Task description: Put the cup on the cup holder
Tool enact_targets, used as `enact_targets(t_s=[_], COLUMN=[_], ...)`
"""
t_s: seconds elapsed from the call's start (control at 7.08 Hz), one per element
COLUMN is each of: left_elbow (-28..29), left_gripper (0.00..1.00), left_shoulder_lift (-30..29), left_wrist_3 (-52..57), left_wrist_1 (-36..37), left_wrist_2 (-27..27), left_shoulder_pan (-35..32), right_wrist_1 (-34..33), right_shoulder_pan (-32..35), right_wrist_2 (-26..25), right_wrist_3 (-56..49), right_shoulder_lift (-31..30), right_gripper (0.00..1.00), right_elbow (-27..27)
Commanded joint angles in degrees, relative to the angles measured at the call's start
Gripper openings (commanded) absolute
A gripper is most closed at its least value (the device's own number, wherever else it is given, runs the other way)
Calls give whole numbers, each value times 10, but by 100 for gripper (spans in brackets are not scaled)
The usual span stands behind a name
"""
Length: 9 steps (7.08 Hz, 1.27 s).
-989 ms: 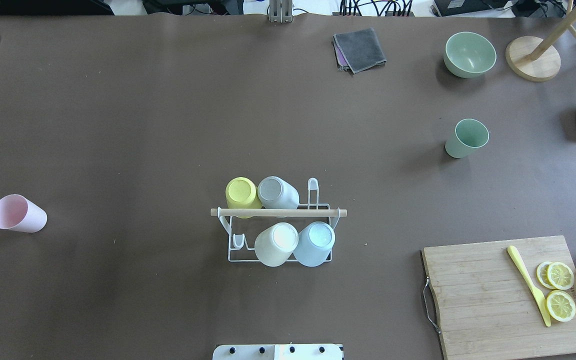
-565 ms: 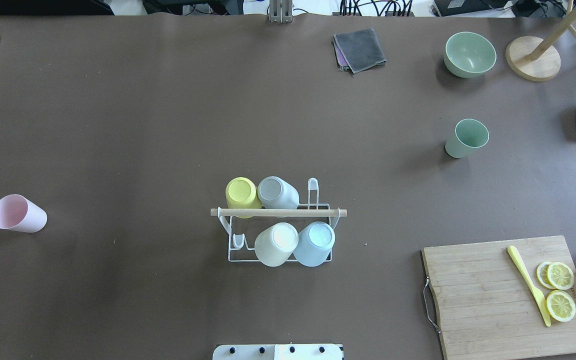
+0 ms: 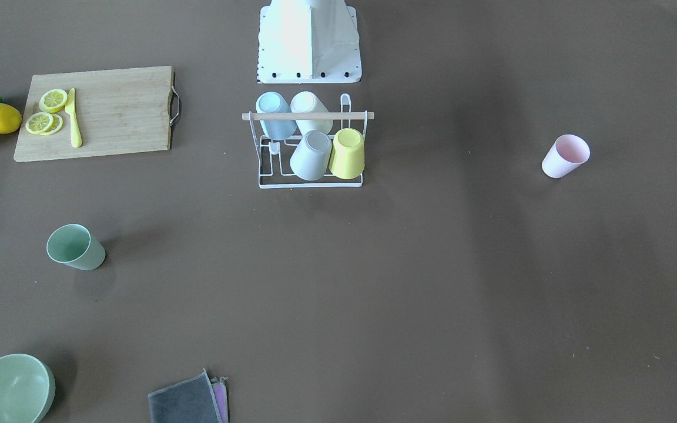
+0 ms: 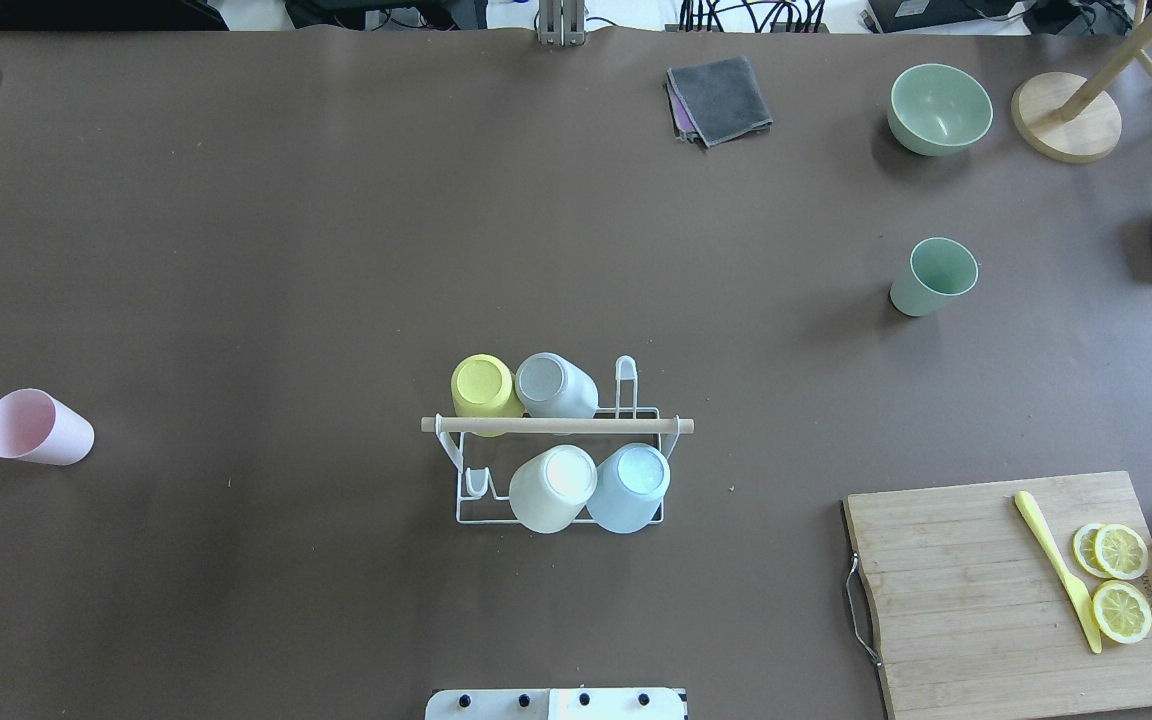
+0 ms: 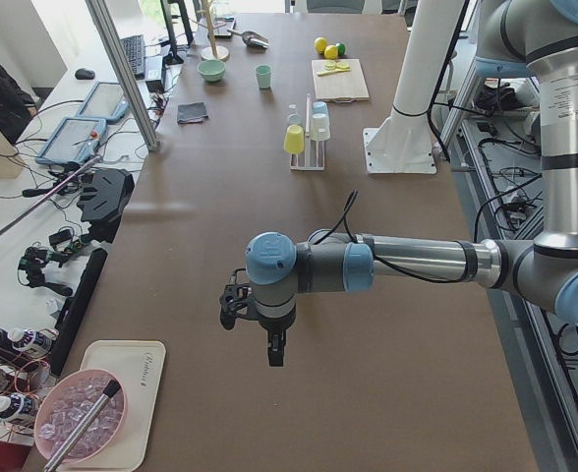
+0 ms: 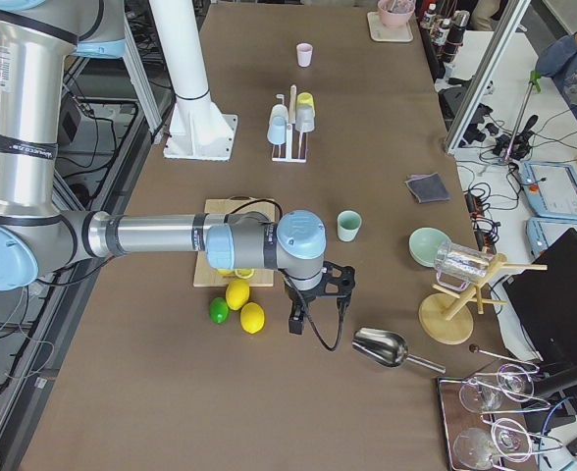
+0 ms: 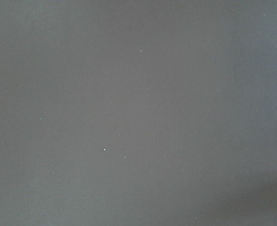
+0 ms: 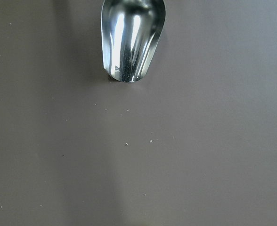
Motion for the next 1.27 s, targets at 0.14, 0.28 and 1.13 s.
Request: enact_targets(t_s=[0.14,0.28,1.13], left_elbow=[0,0,-1], left_gripper=[98,98,98], left_shoulder_lift=[0,0,0], left_wrist_3=[0,0,0], left_wrist_1=[0,0,0], left_wrist_2=[0,0,0], left_shoulder_pan=[0,0,0], right_wrist_1=[2,1,-15], right_shoulder_pan=[-9,-11,-142], right_wrist_2=[24,24,-63], right_wrist_3=[-1,-2,-87], right_shoulder_lift=[12,11,108], right_gripper=[100,100,100], right_elbow=[0,1,-3])
